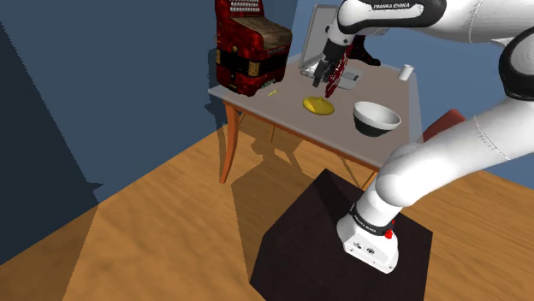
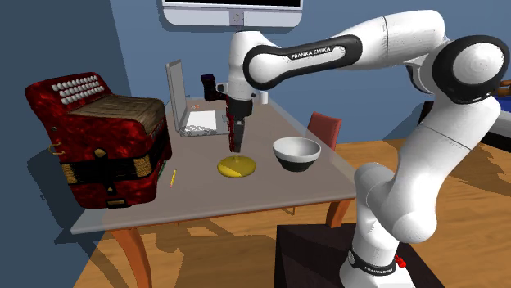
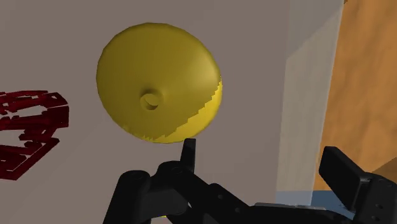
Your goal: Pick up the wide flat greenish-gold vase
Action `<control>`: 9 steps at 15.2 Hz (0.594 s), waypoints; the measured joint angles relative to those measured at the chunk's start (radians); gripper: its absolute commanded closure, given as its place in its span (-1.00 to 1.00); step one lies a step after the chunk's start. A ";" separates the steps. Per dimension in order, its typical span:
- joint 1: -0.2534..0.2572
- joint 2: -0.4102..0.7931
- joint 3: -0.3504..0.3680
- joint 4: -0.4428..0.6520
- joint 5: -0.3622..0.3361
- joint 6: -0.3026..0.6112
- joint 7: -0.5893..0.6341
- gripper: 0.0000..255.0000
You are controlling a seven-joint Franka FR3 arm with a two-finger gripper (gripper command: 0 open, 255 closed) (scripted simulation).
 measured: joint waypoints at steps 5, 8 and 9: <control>-0.013 0.130 -0.095 0.063 0.023 0.044 -0.101 -1.00; -0.016 0.234 -0.148 0.124 0.061 0.067 -0.166 -1.00; -0.018 0.248 -0.157 0.131 0.067 0.073 -0.180 -1.00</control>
